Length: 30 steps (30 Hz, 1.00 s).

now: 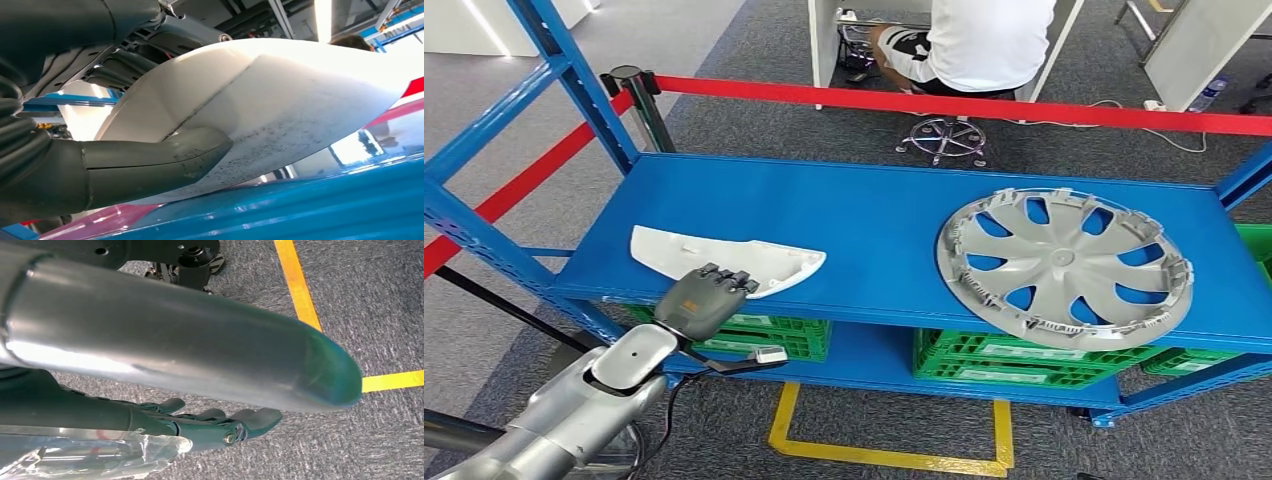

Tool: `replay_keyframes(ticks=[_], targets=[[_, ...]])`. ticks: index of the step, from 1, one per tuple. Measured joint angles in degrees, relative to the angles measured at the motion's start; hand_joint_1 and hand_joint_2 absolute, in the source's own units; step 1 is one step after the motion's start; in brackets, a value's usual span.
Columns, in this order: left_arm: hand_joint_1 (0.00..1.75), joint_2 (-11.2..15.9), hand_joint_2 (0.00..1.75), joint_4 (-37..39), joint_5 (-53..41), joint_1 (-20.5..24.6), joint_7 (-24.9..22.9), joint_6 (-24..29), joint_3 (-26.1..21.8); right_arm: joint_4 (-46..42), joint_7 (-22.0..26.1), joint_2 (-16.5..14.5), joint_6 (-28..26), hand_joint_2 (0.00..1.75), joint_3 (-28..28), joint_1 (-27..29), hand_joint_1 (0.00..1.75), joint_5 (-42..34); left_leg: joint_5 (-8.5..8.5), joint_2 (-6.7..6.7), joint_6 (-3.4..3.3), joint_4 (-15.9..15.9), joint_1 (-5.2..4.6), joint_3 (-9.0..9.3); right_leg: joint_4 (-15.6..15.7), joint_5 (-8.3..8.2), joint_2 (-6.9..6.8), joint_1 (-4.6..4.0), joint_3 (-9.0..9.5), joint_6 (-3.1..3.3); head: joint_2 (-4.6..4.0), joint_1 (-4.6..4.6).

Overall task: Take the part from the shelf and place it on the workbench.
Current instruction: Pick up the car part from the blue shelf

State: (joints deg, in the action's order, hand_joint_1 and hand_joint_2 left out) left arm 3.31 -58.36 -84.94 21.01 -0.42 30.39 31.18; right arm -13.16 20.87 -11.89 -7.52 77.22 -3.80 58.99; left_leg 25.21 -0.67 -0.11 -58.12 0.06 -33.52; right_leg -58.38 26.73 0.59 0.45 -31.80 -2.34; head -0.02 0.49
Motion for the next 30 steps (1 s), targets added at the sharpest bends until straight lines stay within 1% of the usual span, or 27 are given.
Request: replay_keyframes(ticks=[3, 4, 6, 9, 12, 14, 16, 19, 23, 26, 30], targets=[[1.75, 0.28, 1.75, -0.16, -0.13, 0.07, -0.65, 0.28, 0.51, 0.0, 0.02, 0.01, 0.0, 0.0, -0.01, 0.0, 0.0, 0.05, 0.0, 0.0, 0.0, 0.0, 0.0, 0.0, 0.0, 0.0, 0.0, 0.0, -0.01, 0.0, 0.0, 0.0], [1.75, 0.62, 1.75, -0.38, -0.19, 0.27, -1.87, 0.54, 1.15, 0.0, 0.03, 0.01, 0.0, 0.0, -0.02, 0.0, 0.0, 0.1, 0.0, 0.0, 0.0, 0.0, 0.0, -0.01, 0.0, 0.0, 0.0, 0.0, -0.03, 0.0, 0.0, 0.01], [1.75, 1.99, 1.75, -1.17, -0.27, 1.49, -6.75, 1.1, 4.0, 0.0, 0.07, 0.04, 0.0, 0.0, -0.05, 0.0, 0.0, 0.21, -0.01, 0.0, 0.01, 0.0, 0.01, -0.03, 0.0, 0.0, 0.0, -0.01, -0.06, 0.0, 0.0, 0.01], [1.75, 5.32, 1.75, -3.19, -0.3, 5.7, -16.77, 1.34, 11.69, 0.01, 0.11, 0.11, -0.05, 0.0, -0.13, 0.0, 0.0, 0.25, -0.05, 0.0, 0.03, 0.0, 0.02, -0.05, -0.01, -0.01, -0.02, -0.01, -0.08, 0.0, 0.0, 0.01], [1.75, 8.89, 1.75, -6.62, -0.32, 11.69, -25.69, 0.59, 21.09, 0.02, 0.21, 0.16, -0.19, 0.0, -0.26, 0.01, 0.0, 0.17, -0.07, 0.0, 0.02, 0.0, 0.02, -0.06, -0.02, -0.05, -0.02, -0.01, -0.07, -0.02, 0.0, 0.01], [1.75, 10.97, 1.75, -9.35, -0.33, 15.88, -29.95, -0.36, 26.96, 0.02, 0.29, 0.2, -0.23, 0.0, -0.33, 0.02, 0.0, 0.07, -0.08, 0.0, 0.02, 0.0, 0.02, -0.07, -0.03, -0.07, -0.01, -0.01, -0.06, -0.03, 0.0, 0.01], [1.75, 12.64, 1.75, -12.12, -0.33, 19.85, -33.17, -1.18, 32.07, 0.02, 0.41, 0.21, -0.25, 0.0, -0.35, 0.03, 0.0, -0.08, -0.08, 0.0, 0.02, 0.0, 0.01, -0.08, -0.03, -0.07, -0.01, -0.01, -0.06, -0.03, 0.0, 0.0], [1.75, 14.33, 1.75, -15.43, -0.33, 24.52, -36.19, -1.84, 37.64, 0.02, 0.6, 0.22, -0.26, 0.0, -0.35, 0.02, 0.0, -0.3, -0.08, 0.0, 0.02, 0.0, 0.0, -0.09, -0.03, -0.07, -0.01, 0.0, -0.06, -0.03, 0.0, -0.01], [1.75, 15.73, 1.75, -19.48, -0.33, 29.81, -38.9, -2.32, 42.93, 0.02, 1.02, 0.22, -0.25, 0.0, -0.35, 0.04, 0.0, -0.65, -0.07, 0.0, 0.02, 0.0, 0.0, -0.11, -0.03, -0.07, 0.0, 0.0, -0.09, -0.03, 0.0, 0.01], [1.75, 16.57, 1.75, -22.01, -0.33, 32.79, -39.17, -2.82, 44.98, 0.02, 1.14, 0.22, -0.25, 0.0, -0.35, 0.03, 0.0, -0.81, -0.07, 0.0, 0.02, 0.0, 0.01, -0.11, -0.03, -0.07, -0.01, -0.01, -0.09, -0.03, 0.0, 0.01], [1.75, 17.38, 1.75, -23.91, -0.33, 34.7, -39.17, -2.98, 46.6, 0.02, 1.17, 0.22, -0.26, 0.0, -0.35, 0.03, 0.0, -0.9, -0.08, 0.0, 0.02, 0.0, 0.01, -0.11, -0.04, -0.07, -0.01, -0.01, -0.1, -0.03, 0.0, 0.0]])
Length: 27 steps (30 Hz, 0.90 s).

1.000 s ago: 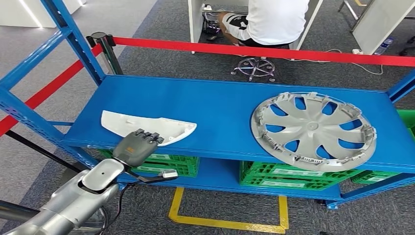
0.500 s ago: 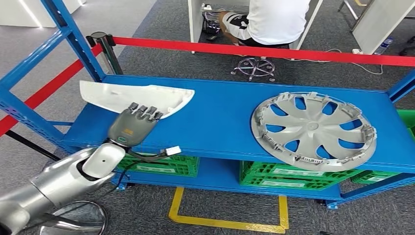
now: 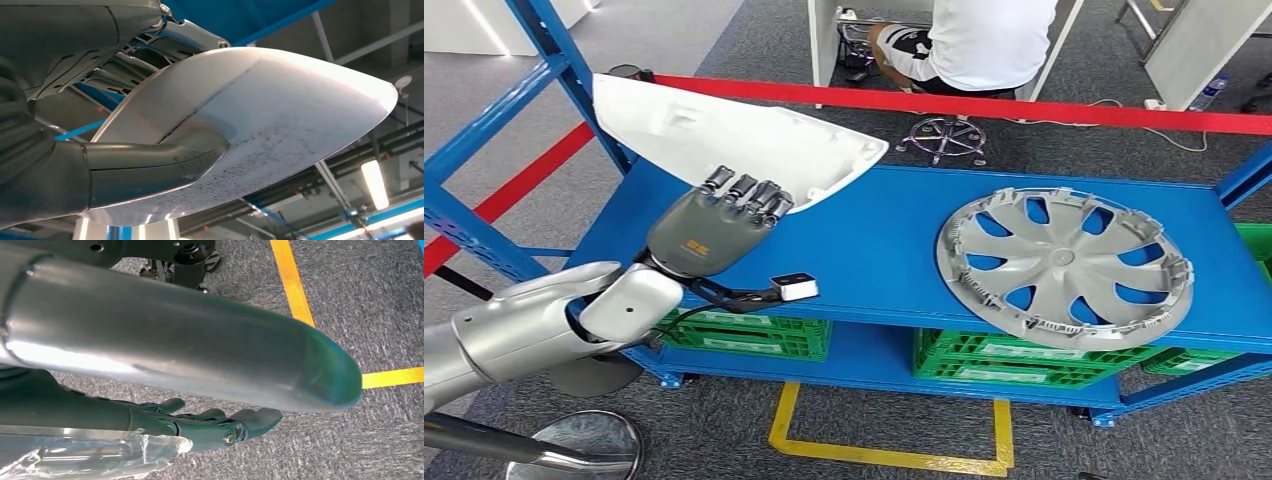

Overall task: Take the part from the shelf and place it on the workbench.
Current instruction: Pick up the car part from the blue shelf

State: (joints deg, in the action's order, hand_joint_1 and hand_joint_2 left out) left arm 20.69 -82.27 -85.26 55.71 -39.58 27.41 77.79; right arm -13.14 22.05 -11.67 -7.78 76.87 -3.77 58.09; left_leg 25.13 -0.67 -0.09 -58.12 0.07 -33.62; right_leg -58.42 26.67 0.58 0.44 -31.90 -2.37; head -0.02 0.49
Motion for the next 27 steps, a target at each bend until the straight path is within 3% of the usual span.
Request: replay_keyframes(ticks=[10, 16, 27], targets=[[1.75, 0.62, 1.75, -0.77, 0.0, -0.61, 0.99, 2.25, 0.99, 0.02, -0.01, 0.0, 0.0, 0.0, 0.0, -0.04, 0.0, -0.42, 0.0, 0.0, 0.0, 0.0, -0.02, 0.0, -0.01, 0.0, 0.01, 0.01, 0.02, 0.0, 0.0, 0.0], [1.75, 0.23, 1.75, -0.76, 0.0, -8.39, 10.1, 3.87, -5.67, 0.07, -0.07, 0.0, -0.05, 0.0, 0.0, -0.03, 0.0, -0.95, 0.0, 0.0, 0.0, 0.0, -0.01, -0.02, -0.01, 0.01, 0.01, 0.01, -0.05, 0.0, 0.0, 0.01], [1.75, -0.72, 1.75, -0.74, 0.0, -13.99, 13.87, 4.7, -11.95, 0.08, -0.1, 0.0, -0.49, 0.0, 0.0, -0.03, 0.0, -1.05, 0.01, 0.0, -0.01, -0.01, -0.08, -0.02, 0.03, -0.02, 0.01, 0.08, -0.02, -0.03, 0.0, 0.01]])
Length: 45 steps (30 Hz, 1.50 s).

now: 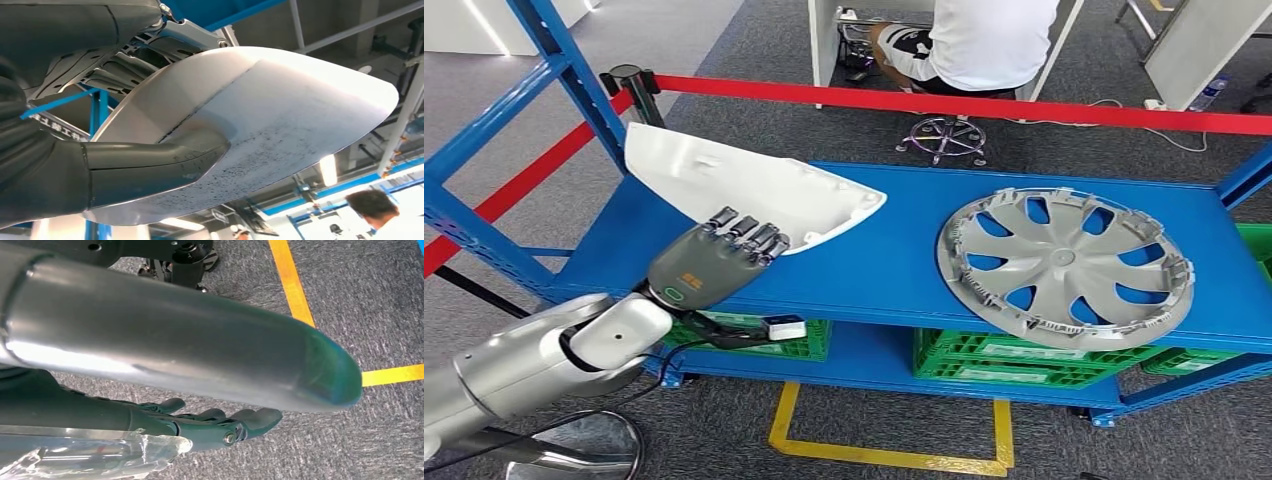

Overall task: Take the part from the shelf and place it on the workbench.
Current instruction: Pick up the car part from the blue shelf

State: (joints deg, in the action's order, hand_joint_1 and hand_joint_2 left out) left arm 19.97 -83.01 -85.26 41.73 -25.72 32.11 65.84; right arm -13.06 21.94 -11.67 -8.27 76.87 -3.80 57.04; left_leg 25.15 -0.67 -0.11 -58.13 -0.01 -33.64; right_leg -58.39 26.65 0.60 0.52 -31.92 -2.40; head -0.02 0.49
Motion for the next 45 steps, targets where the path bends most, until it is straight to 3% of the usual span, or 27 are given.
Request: replay_keyframes(ticks=[8, 13, 15, 17, 18, 19, 20, 23, 25, 28, 30, 33, 34, 35, 36, 38, 40, 43, 44, 45], targets=[[1.75, -1.68, 1.75, 0.03, 0.0, -3.66, 4.56, 0.28, -4.84, 0.06, 0.02, 0.0, -0.14, 0.0, 0.0, -0.01, 0.0, -0.12, 0.16, 0.0, -0.36, -0.05, -0.46, -0.01, 0.06, -0.04, 0.0, 0.46, -0.01, -0.28, 0.0, 0.01], [1.75, -2.35, 1.75, 0.21, 0.0, -4.05, 4.74, 0.28, -5.74, 0.11, 0.02, 0.04, -0.21, 0.0, 0.0, -0.03, 0.0, -0.12, -0.5, 0.07, -1.43, 0.54, -0.51, 0.12, -0.21, 0.26, 0.01, 0.8, -0.29, -1.23, 0.0, 0.01], [1.75, -2.68, 1.75, 0.29, 0.0, -4.04, 4.72, 0.28, -5.98, 0.13, 0.01, 0.1, -0.26, 0.0, 0.0, -0.06, 0.0, -0.12, -0.97, 0.18, -1.9, 1.08, -0.11, 0.19, -4.02, 2.89, -0.07, 0.69, -2.05, -1.4, 0.0, -0.13], [1.75, -2.9, 1.75, 0.45, 0.0, -4.23, 4.71, 0.27, -6.04, 0.14, -0.02, 0.13, -0.27, 0.0, 0.0, -0.06, 0.0, -0.11, -1.08, 0.25, -1.97, 1.11, -0.05, 0.03, -11.75, 6.51, -0.13, 0.66, -5.4, -1.52, 0.0, -0.25], [1.75, -2.98, 1.75, 0.55, 0.0, -4.41, 4.71, 0.27, -6.03, 0.15, -0.04, 0.15, -0.27, 0.0, 0.0, -0.05, 0.0, -0.1, -1.12, 0.27, -1.92, 1.11, -0.04, -0.02, -14.84, 7.39, -0.14, 0.69, -6.78, -1.6, 0.0, -0.25], [1.75, -3.04, 1.75, 0.66, 0.0, -4.57, 4.71, 0.26, -6.02, 0.16, -0.05, 0.19, -0.27, 0.0, 0.0, -0.03, 0.0, -0.1, -1.16, 0.28, -1.84, 1.1, 0.0, -0.05, -16.1, 7.16, -0.15, 0.71, -7.34, -1.68, 0.0, -0.25], [1.75, -3.1, 1.75, 0.74, 0.0, -4.68, 4.71, 0.25, -6.02, 0.16, -0.07, 0.26, -0.28, 0.0, 0.0, -0.03, 0.0, -0.1, -1.21, 0.28, -1.72, 1.09, 0.07, -0.06, -14.97, 5.78, -0.17, 0.75, -6.79, -1.74, 0.0, -0.26], [1.75, -3.26, 1.75, 0.87, 0.0, -4.74, 4.84, 0.2, -6.11, 0.21, -0.07, 0.43, -0.28, 0.0, 0.0, -0.21, 0.0, -0.03, -1.42, 0.22, -0.81, 0.94, 0.24, -0.27, -4.38, 0.78, -0.11, 0.92, -1.53, -1.91, 0.0, -0.31], [1.75, -3.41, 1.75, 0.91, 0.0, -5.06, 5.61, 0.15, -6.56, 0.29, -0.12, 0.42, -0.27, 0.0, 0.0, -0.38, 0.0, 0.05, -1.83, 0.12, 0.08, 0.74, 0.04, -0.68, -1.09, 0.23, 0.1, 0.88, 0.02, -1.51, 0.0, -0.36], [1.75, -3.64, 1.75, 1.04, 0.0, -6.1, 7.18, 0.13, -7.74, 0.34, -0.25, 0.44, -0.26, 0.0, 0.0, -0.35, 0.0, 0.11, -1.95, 0.09, 1.02, 0.51, 0.09, -1.22, -1.06, -0.33, 0.17, 0.83, -0.73, -0.1, 0.0, -0.34], [1.75, -3.78, 1.75, 1.11, 0.0, -6.71, 7.77, 0.16, -8.56, 0.36, -0.31, 0.48, -0.26, 0.0, 0.0, -0.38, 0.0, 0.14, 0.99, 0.15, 1.54, -2.54, 0.19, -2.66, -0.96, -1.09, 0.06, 0.9, -1.64, 1.1, 0.0, -0.33], [1.75, -3.9, 1.75, 1.22, 0.0, -7.48, 8.02, 0.19, -9.61, 0.37, -0.33, 0.53, -0.27, 0.0, 0.0, -0.4, 0.0, 0.14, 7.49, 0.18, 1.9, -13.17, 0.21, -6.29, -0.97, -2.28, -0.03, 0.66, -3.31, 1.84, 0.0, -0.32], [1.75, -3.92, 1.75, 1.28, 0.0, -7.73, 8.05, 0.19, -9.79, 0.37, -0.33, 0.54, -0.26, 0.0, 0.0, -0.37, 0.0, 0.14, 8.08, 0.18, 1.83, -15.3, 0.19, -6.67, -0.99, -2.72, -0.06, 0.55, -3.88, 1.87, 0.0, -0.32], [1.75, -3.93, 1.75, 1.33, 0.0, -7.94, 8.08, 0.19, -9.89, 0.38, -0.33, 0.54, -0.26, 0.0, 0.0, -0.36, 0.0, 0.14, 7.52, 0.18, 1.66, -15.45, 0.16, -6.06, -1.0, -3.18, -0.07, 0.44, -4.44, 1.87, 0.0, -0.33], [1.75, -3.97, 1.75, 1.37, 0.0, -8.06, 8.11, 0.19, -9.98, 0.38, -0.33, 0.54, -0.26, 0.0, 0.0, -0.38, 0.0, 0.14, 6.11, 0.18, 1.39, -13.53, 0.11, -4.44, -1.0, -3.63, -0.08, 0.35, -4.96, 1.85, 0.0, -0.33], [1.75, -4.08, 1.75, 1.38, 0.0, -8.08, 8.14, 0.21, -10.31, 0.38, -0.33, 0.54, -0.26, 0.0, 0.0, -0.45, 0.0, 0.14, 3.62, 0.17, 0.72, -5.96, -0.1, 0.74, -1.03, -4.5, -0.07, 0.16, -5.78, 1.67, 0.0, -0.33], [1.75, -4.22, 1.75, 1.38, 0.0, -8.0, 8.21, 0.27, -10.83, 0.38, -0.27, 0.55, -0.25, 0.0, 0.0, -0.5, 0.0, 0.15, 3.33, 0.16, 0.26, 0.06, -0.36, 4.36, -0.92, -5.46, -0.05, 0.06, -6.28, 1.14, 0.0, -0.37], [1.75, -4.22, 1.75, 1.38, 0.0, -8.18, 8.35, 0.39, -11.22, 0.38, -0.03, 0.56, -0.19, 0.0, 0.0, -0.38, 0.0, 0.2, 2.66, 0.21, -0.45, 1.79, -0.47, 4.25, -0.28, -6.75, -0.01, 0.15, -6.65, 0.0, 0.0, -0.35], [1.75, -4.17, 1.75, 1.38, 0.0, -8.28, 8.38, 0.43, -11.32, 0.38, 0.07, 0.56, -0.15, 0.0, -0.01, -0.29, 0.0, 0.27, 2.04, 0.27, -0.83, 1.96, -0.36, 3.78, -0.69, -5.96, -0.03, 0.15, -7.08, -0.32, 0.0, -0.4], [1.75, -4.1, 1.75, 1.38, 0.0, -8.42, 8.46, 0.47, -11.48, 0.4, 0.17, 0.56, -0.1, 0.0, -0.02, -0.2, 0.0, 0.37, 1.33, 0.32, -1.19, 2.13, -0.21, 3.21, -2.16, -4.09, -0.06, 0.14, -7.72, -0.58, 0.0, -0.47]])
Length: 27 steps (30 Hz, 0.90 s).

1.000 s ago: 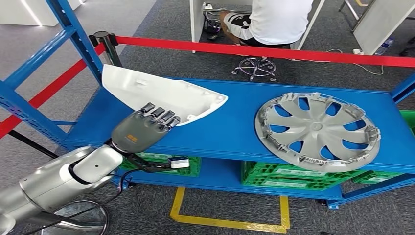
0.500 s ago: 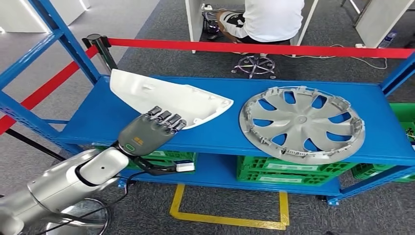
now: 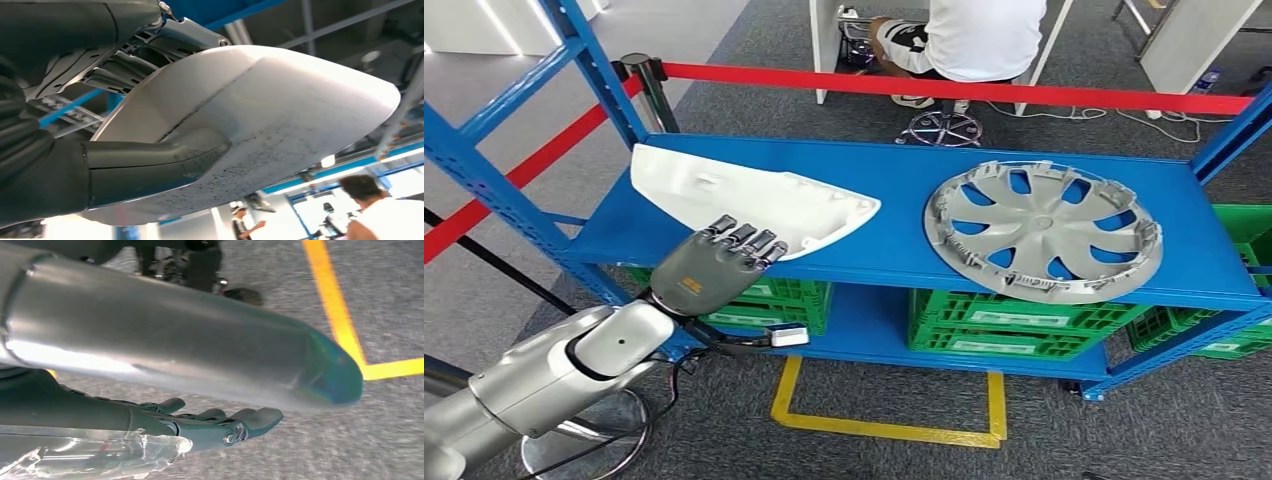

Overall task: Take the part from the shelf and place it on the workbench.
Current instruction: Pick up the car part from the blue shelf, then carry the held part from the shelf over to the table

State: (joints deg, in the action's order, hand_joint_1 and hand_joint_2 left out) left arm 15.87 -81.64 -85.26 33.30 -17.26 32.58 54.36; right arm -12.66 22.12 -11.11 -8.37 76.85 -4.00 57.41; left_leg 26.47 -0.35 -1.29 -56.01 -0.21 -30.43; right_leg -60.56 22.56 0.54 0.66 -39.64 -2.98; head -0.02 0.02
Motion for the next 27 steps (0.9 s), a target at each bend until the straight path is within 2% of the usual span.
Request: replay_keyframes(ticks=[2, 3, 4, 5, 6, 7, 9, 10, 11, 13, 14, 15, 16, 18, 19, 20, 21, 22, 23, 24, 25, 26, 27], targets=[[1.75, 0.14, 1.75, 0.0, 0.0, -0.4, 0.25, 0.02, -0.49, 0.03, 0.17, -0.01, 0.11, 0.0, -0.08, 0.02, 0.0, 0.22, -1.28, 0.04, -0.43, 0.03, 0.09, -1.41, -6.4, 5.74, -0.11, 0.03, -1.78, -0.36, 0.0, -0.15], [1.75, 0.21, 1.75, 0.0, 0.0, -0.69, 0.43, 0.02, -0.74, 0.05, 0.22, -0.01, 0.15, 0.0, -0.12, -0.04, 0.0, 0.31, -1.91, 0.04, -0.47, 0.0, 0.06, -2.16, -10.18, 7.89, -0.12, 0.05, -2.45, -0.52, 0.0, -0.19], [1.75, 0.29, 1.75, 0.0, 0.0, -0.98, 0.65, 0.01, -0.96, 0.05, 0.26, 0.01, 0.16, 0.0, -0.16, -0.08, 0.0, 0.38, -2.52, 0.05, -0.43, -0.02, 0.03, -2.91, -13.0, 8.75, -0.12, 0.03, -2.64, -0.63, 0.0, -0.19], [1.75, 0.37, 1.75, 0.0, 0.0, -1.28, 0.92, -0.01, -1.16, 0.05, 0.28, 0.02, 0.15, 0.0, -0.18, -0.1, 0.0, 0.45, -3.12, 0.05, -0.36, -0.05, 0.02, -3.67, -14.08, 8.3, -0.12, 0.02, -2.01, -0.68, 0.0, -0.23], [1.75, 0.43, 1.75, 0.0, 0.0, -1.6, 1.2, -0.03, -1.39, 0.05, 0.27, 0.03, 0.13, 0.0, -0.19, -0.11, 0.0, 0.49, -3.72, 0.05, -0.25, -0.09, 0.02, -4.41, -13.08, 6.96, -0.13, 0.02, -0.37, -0.67, 0.0, -0.25], [1.75, 0.48, 1.75, 0.0, 0.0, -1.86, 1.45, -0.04, -1.66, 0.05, 0.26, 0.03, 0.1, 0.0, -0.2, -0.13, 0.0, 0.5, -4.28, 0.04, -0.08, -0.15, 0.03, -5.09, -10.07, 5.52, -0.13, 0.03, 2.26, -0.6, 0.0, -0.26], [1.75, 0.61, 1.75, -0.01, 0.0, -2.18, 1.71, -0.08, -2.27, 0.05, 0.23, 0.03, 0.04, 0.0, -0.24, -0.36, 0.0, 0.44, -5.33, 0.03, 0.45, -0.32, -0.06, -6.17, -1.99, 5.28, -0.02, -0.04, 8.09, -0.29, 0.0, -0.21], [1.75, 0.66, 1.75, -0.02, 0.0, -2.23, 1.76, -0.11, -2.56, 0.05, 0.23, 0.03, 0.01, 0.0, -0.27, -0.47, 0.0, 0.39, -5.81, 0.04, 0.76, -0.37, -0.1, -6.46, 0.87, 5.85, 0.06, -0.13, 9.81, -0.03, 0.0, -0.19], [1.75, 0.7, 1.75, -0.02, 0.0, -2.26, 1.83, -0.14, -2.8, 0.06, 0.22, 0.02, -0.01, 0.0, -0.3, -0.54, 0.0, 0.36, -6.31, 0.05, 1.08, -0.36, -0.11, -6.63, 2.26, 6.46, 0.14, -0.27, 10.45, 0.3, 0.0, -0.18], [1.75, 0.8, 1.75, -0.02, 0.0, -2.54, 2.21, -0.21, -3.27, 0.09, 0.19, 0.01, -0.03, 0.0, -0.38, -0.52, 0.0, 0.36, -7.05, 0.03, 1.77, -0.26, -0.01, -6.87, 2.53, 5.81, 0.05, -0.33, 9.67, 1.26, 0.0, -0.23], [1.75, 0.87, 1.75, -0.02, 0.0, -2.78, 2.44, -0.23, -3.56, 0.1, 0.15, -0.01, -0.04, 0.0, -0.42, -0.54, 0.0, 0.38, -6.37, 0.02, 2.12, -0.66, 0.05, -7.24, 2.53, 5.27, -0.04, -0.27, 9.22, 1.83, 0.0, -0.18], [1.75, 0.97, 1.75, -0.02, 0.0, -3.05, 2.72, -0.26, -3.9, 0.12, 0.11, -0.01, -0.06, 0.0, -0.46, -0.58, 0.0, 0.45, -4.64, 0.02, 2.46, -1.91, 0.11, -7.83, 2.63, 4.56, -0.16, -0.16, 8.65, 2.36, 0.0, -0.11], [1.75, 1.08, 1.75, -0.02, 0.0, -3.3, 2.94, -0.28, -4.25, 0.14, 0.1, -0.02, -0.08, 0.0, -0.5, -0.63, 0.0, 0.54, -1.98, 0.02, 2.74, -4.29, 0.2, -8.66, 2.69, 3.79, -0.24, -0.06, 8.0, 2.73, 0.0, -0.04], [1.75, 1.19, 1.75, -0.03, 0.0, -3.84, 3.61, -0.32, -5.02, 0.14, 0.09, -0.01, -0.14, 0.0, -0.55, -0.65, 0.0, 0.76, 3.61, 0.04, 3.18, -11.73, 0.31, -10.55, 2.66, 2.29, -0.26, -0.07, 6.26, 2.98, 0.0, 0.05], [1.75, 1.21, 1.75, -0.03, 0.0, -4.27, 4.22, -0.37, -5.48, 0.14, 0.07, -0.01, -0.16, 0.0, -0.56, -0.6, 0.0, 0.88, 4.93, 0.04, 3.31, -15.01, 0.34, -11.03, 2.63, 1.57, -0.27, -0.07, 5.31, 2.95, 0.0, 0.05], [1.75, 1.18, 1.75, -0.08, 0.0, -4.82, 5.17, -0.52, -6.05, 0.14, 0.05, -0.02, -0.18, 0.0, -0.59, -0.57, 0.0, 0.99, 4.92, 0.04, 3.35, -16.84, 0.34, -10.78, 2.61, 0.85, -0.29, -0.07, 4.38, 2.9, 0.0, 0.06], [1.75, 1.07, 1.75, -0.19, 0.0, -5.44, 6.24, -0.73, -6.7, 0.15, 0.03, -0.02, -0.2, 0.0, -0.62, -0.56, 0.0, 1.11, 3.86, 0.04, 3.3, -16.68, 0.34, -9.62, 2.59, 0.15, -0.3, -0.07, 3.5, 2.82, 0.0, 0.06], [1.75, 0.92, 1.75, -0.35, 0.0, -6.0, 7.28, -0.94, -7.46, 0.17, 0.02, -0.03, -0.2, 0.0, -0.67, -0.57, 0.0, 1.19, 2.39, 0.04, 3.17, -14.58, 0.34, -7.52, 2.58, -0.53, -0.3, -0.06, 2.68, 2.7, 0.0, 0.06], [1.75, 0.72, 1.75, -0.58, 0.0, -6.41, 8.1, -1.1, -8.24, 0.19, 0.02, -0.03, -0.2, 0.0, -0.73, -0.58, 0.0, 1.24, 1.45, 0.04, 2.98, -11.0, 0.33, -4.55, 2.57, -1.17, -0.3, -0.06, 1.98, 2.52, 0.0, 0.06], [1.75, 0.49, 1.75, -0.87, 0.0, -6.64, 8.5, -1.17, -9.0, 0.21, 0.03, -0.03, -0.21, 0.0, -0.79, -0.6, 0.0, 1.27, 1.37, 0.02, 2.72, -6.48, 0.28, -1.25, 2.53, -1.76, -0.32, -0.12, 1.37, 2.26, 0.0, 0.04], [1.75, 0.3, 1.75, -1.14, 0.0, -6.75, 8.68, -1.18, -9.7, 0.22, 0.03, -0.03, -0.22, 0.0, -0.86, -0.62, 0.0, 1.29, 1.72, 0.01, 2.44, -2.78, 0.18, 1.28, 2.6, -2.45, -0.33, -0.16, 0.94, 1.95, 0.0, -0.01], [1.75, 0.13, 1.75, -1.35, 0.0, -6.79, 8.74, -1.18, -10.24, 0.22, 0.04, -0.03, -0.22, 0.0, -0.92, -0.63, 0.0, 1.3, 2.19, 0.0, 2.16, -0.19, 0.05, 2.85, 2.78, -3.16, -0.36, -0.15, 0.64, 1.62, 0.0, 0.02], [1.75, 0.02, 1.75, -1.5, 0.0, -6.91, 8.76, -1.19, -10.65, 0.22, 0.04, -0.03, -0.23, 0.0, -0.97, -0.61, 0.0, 1.31, 2.27, -0.01, 1.82, 1.09, -0.14, 3.31, 3.12, -3.93, -0.37, -0.12, 0.46, 1.26, 0.0, 0.05]])
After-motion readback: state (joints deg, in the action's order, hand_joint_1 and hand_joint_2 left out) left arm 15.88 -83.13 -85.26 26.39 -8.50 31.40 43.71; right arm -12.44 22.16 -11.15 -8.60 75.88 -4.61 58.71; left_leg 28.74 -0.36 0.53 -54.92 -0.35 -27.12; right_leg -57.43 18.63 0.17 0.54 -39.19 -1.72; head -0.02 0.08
